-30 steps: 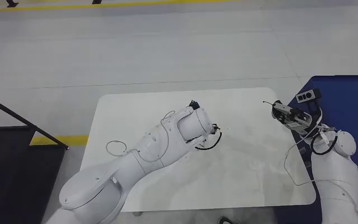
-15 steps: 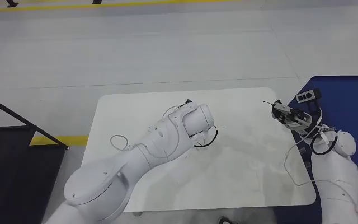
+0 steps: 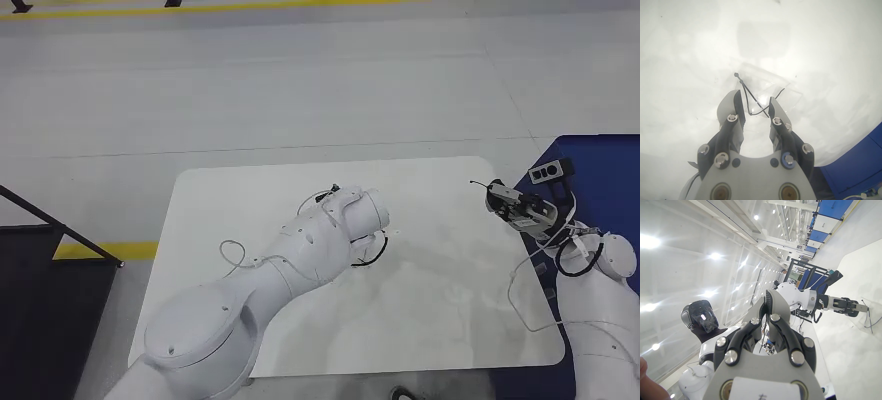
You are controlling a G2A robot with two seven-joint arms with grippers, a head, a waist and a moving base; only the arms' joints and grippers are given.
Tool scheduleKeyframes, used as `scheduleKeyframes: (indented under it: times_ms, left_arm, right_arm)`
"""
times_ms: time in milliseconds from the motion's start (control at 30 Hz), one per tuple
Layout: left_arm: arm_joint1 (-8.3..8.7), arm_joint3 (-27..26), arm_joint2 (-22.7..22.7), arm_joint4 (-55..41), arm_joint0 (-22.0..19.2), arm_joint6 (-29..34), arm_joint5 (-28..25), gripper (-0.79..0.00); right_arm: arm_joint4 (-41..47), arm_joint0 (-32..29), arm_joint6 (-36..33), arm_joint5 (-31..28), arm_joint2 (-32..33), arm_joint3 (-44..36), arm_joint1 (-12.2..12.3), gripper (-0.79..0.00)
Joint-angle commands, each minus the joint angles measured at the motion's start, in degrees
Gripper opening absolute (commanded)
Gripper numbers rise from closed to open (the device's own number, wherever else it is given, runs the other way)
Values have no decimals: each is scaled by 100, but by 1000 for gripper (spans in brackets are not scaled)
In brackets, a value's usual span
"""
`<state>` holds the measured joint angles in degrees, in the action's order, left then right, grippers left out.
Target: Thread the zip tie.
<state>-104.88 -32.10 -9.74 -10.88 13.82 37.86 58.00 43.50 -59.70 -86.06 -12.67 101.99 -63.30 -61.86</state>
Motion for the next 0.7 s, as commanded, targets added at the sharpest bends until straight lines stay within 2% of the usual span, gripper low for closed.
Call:
scheduleKeyframes:
  times_ms: [0, 67, 333, 667]
  left_arm:
    - [-112, 165, 0, 84, 21, 44, 0, -542]
    - [-221, 344, 0, 148, 25, 151, 0, -523]
    - [-597, 1012, -11, 341, -17, 174, 0, -545]
    - [-903, 1496, -129, 389, 11, -193, 0, -591]
  right_arm:
    - [0, 0, 0, 0, 0, 0, 0, -785]
    - [0, 0, 0, 0, 0, 0, 0, -785]
    - [0, 0, 0, 0, 0, 0, 0, -785]
    - [0, 0, 0, 0, 0, 0, 0, -785]
